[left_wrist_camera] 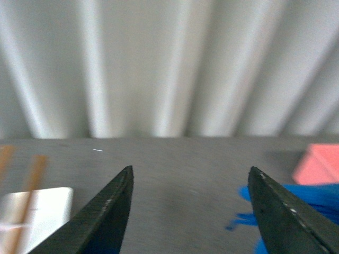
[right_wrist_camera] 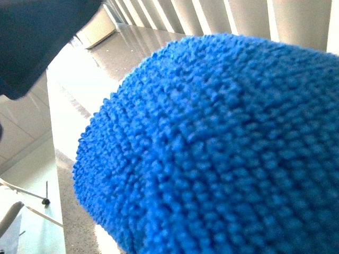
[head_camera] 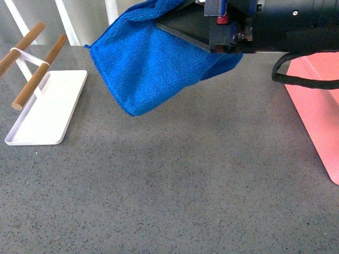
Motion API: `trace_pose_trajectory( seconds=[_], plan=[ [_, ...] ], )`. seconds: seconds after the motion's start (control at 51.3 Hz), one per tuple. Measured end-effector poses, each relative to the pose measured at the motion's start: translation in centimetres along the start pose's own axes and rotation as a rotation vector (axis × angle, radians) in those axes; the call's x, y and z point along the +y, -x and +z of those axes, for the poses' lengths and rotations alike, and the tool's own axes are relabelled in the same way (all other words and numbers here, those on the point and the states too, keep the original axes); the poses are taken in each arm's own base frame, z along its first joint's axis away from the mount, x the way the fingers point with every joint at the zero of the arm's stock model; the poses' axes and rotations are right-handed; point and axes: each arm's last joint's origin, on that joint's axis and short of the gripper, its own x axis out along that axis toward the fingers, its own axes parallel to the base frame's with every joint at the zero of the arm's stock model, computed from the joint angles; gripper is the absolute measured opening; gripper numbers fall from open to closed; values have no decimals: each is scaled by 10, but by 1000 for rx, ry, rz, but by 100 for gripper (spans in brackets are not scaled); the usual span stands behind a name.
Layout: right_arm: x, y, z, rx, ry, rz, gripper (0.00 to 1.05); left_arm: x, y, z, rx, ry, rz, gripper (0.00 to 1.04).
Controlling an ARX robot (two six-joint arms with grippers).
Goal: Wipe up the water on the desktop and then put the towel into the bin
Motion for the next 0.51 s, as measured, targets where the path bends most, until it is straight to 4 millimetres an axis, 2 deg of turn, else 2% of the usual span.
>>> trace_pose_trajectory(
  seconds=[0.117,0.312,0.507],
  plan=[
    [-1,3,1,-2,1,-16,7,23,23,-9,-4,-29,29,31],
    [1,6,1,3,1,-27,7,40,47,-25,21,-46,15,4],
    [1,9,3,2,0,-38,7,54,68,-31,9,-52,19,4]
  ],
)
